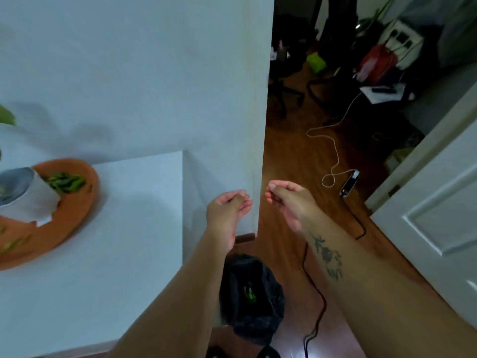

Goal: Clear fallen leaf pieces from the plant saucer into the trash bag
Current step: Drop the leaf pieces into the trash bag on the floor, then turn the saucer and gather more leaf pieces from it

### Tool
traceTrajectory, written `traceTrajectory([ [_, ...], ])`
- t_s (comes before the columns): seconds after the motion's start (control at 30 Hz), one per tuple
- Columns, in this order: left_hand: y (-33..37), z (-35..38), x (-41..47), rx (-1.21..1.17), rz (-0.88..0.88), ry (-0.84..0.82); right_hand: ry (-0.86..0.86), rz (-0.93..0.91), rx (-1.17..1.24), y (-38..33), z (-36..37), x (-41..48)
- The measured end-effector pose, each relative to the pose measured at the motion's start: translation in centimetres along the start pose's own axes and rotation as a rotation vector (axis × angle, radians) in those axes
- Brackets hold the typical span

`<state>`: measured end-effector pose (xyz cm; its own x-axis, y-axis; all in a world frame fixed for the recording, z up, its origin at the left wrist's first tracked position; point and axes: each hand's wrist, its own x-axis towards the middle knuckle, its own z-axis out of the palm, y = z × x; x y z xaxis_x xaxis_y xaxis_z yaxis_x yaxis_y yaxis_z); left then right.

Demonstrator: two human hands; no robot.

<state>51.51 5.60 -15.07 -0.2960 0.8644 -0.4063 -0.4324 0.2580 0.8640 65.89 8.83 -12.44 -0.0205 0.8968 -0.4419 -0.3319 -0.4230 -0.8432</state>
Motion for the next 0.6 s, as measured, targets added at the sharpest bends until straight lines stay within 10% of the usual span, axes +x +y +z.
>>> traceTrajectory([
  [0.6, 14.2, -20.5, -3.5, -0.010, 0.226, 0.159, -0.412, 0.022, -0.014, 2.7, 21.7, -5.1],
])
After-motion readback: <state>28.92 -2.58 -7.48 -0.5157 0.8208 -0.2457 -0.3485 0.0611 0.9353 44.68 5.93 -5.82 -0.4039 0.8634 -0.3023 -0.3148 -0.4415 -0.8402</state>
